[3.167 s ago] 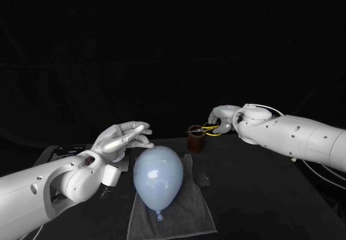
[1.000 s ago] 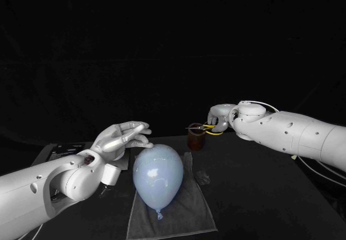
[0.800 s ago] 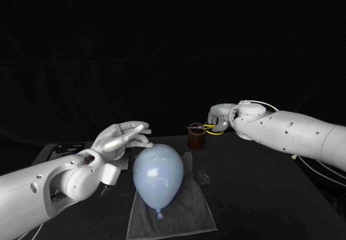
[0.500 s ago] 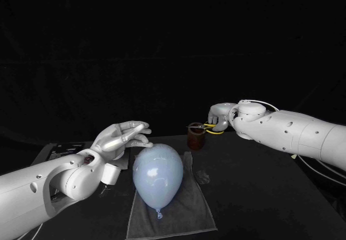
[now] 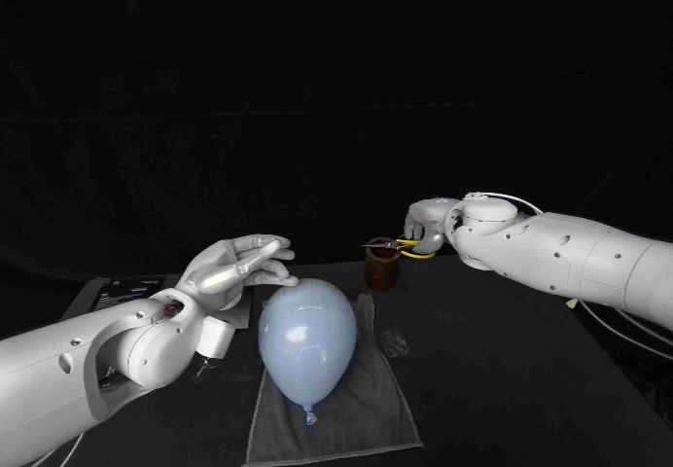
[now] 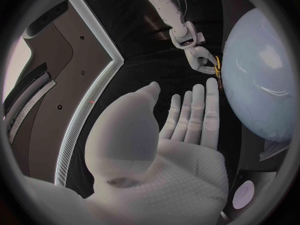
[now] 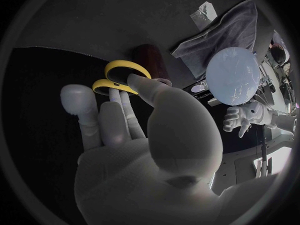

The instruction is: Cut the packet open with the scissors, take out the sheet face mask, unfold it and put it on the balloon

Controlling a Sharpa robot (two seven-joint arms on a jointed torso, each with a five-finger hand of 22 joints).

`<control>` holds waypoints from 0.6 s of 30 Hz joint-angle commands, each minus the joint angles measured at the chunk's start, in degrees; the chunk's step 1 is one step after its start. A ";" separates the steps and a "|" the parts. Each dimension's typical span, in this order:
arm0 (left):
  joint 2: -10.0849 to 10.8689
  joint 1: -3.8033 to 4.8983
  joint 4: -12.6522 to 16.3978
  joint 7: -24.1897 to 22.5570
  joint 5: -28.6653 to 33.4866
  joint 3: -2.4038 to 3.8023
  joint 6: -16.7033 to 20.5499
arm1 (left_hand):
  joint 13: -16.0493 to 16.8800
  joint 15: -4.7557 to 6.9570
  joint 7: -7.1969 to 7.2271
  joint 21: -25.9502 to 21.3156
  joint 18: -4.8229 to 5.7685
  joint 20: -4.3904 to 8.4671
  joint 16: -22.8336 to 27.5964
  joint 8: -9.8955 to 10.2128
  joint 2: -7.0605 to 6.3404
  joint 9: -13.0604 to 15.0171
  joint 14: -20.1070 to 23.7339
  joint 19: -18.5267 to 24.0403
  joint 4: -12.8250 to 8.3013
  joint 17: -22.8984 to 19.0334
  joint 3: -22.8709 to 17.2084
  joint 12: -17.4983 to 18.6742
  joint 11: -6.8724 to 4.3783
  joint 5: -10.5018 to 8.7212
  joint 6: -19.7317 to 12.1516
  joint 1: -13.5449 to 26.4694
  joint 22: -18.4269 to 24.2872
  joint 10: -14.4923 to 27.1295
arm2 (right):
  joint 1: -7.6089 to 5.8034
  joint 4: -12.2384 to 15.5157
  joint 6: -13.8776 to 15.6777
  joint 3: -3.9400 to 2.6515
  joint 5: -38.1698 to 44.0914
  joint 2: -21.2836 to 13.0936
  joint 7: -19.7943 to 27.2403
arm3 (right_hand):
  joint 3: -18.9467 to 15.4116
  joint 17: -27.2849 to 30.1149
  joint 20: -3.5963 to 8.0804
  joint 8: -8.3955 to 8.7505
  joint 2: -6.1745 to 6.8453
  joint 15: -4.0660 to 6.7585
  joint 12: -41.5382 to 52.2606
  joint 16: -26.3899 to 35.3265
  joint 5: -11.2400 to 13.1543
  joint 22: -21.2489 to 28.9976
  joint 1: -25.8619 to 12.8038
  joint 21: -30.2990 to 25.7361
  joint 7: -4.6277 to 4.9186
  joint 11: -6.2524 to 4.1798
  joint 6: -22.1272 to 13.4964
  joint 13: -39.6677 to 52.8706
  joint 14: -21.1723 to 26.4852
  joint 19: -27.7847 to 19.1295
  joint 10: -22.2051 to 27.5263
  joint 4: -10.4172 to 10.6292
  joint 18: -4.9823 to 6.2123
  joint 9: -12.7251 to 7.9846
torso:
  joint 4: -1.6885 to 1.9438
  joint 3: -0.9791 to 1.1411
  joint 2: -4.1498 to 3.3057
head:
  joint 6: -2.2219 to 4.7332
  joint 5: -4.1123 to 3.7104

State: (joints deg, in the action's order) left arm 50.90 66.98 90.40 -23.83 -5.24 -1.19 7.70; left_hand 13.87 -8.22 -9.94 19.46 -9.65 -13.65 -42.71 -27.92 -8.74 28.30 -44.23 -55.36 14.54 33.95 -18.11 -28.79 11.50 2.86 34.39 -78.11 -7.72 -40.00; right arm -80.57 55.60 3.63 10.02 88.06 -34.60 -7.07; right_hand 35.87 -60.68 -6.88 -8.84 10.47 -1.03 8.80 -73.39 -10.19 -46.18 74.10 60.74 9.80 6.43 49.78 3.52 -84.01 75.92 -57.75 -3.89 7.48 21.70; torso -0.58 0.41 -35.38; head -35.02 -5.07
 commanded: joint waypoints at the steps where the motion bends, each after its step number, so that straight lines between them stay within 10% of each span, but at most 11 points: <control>1: -0.09 0.21 0.09 -0.35 -0.23 0.06 -0.83 | -0.07 -0.14 -4.86 0.24 -0.79 -0.08 0.31 0.33 0.33 -0.09 0.06 -0.34 -0.19 -0.07 -0.26 0.19 0.08 -0.02 0.30 -0.20 0.05 -0.28 | -0.12 0.32 1.38 -0.05 0.82 -0.05 -0.19 | 0.96 -0.22 0.03 -0.57 -0.47 -0.13 -0.49 -0.41 -0.35 -0.64 -0.25 0.79 -0.05 -0.14 0.87 0.14 -0.73 0.44 -1.11 -0.06 0.15 0.23 | 0.01 0.00 0.00 | 0.01 -0.03; 18: -0.15 0.21 0.08 -0.29 -0.23 0.06 -0.86 | -0.08 -0.14 -4.87 0.24 -0.78 -0.08 0.32 0.34 0.34 -0.10 0.08 -0.33 -0.18 -0.09 -0.26 0.20 0.08 -0.02 0.33 -0.20 0.05 -0.32 | -0.14 1.25 2.13 -0.06 0.82 -0.50 0.06 | 6.93 -0.12 0.57 -2.35 -2.68 0.45 -2.54 -1.06 -2.33 -3.59 0.40 2.91 -0.12 -0.66 2.27 0.11 -0.47 0.92 -7.53 -0.87 -0.16 1.87 | 0.00 -0.01 -0.02 | -0.27 0.02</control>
State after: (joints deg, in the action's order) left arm 50.86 67.00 90.40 -23.70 -5.24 -1.19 7.70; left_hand 13.87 -8.22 -9.94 19.46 -9.25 -13.65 -42.71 -27.92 -8.74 28.20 -44.23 -55.36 14.54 33.92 -18.11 -28.79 11.49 2.86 34.39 -78.11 -7.72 -39.99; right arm -80.61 56.74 4.86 10.02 88.10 -35.05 -6.99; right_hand 42.45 -60.78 -6.65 -11.06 9.22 -1.04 6.50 -74.26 -12.33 -49.73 73.51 63.35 9.68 9.23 51.75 3.49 -84.01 76.77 -61.55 -4.78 7.34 23.54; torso -0.56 0.39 -35.38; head -35.21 -5.09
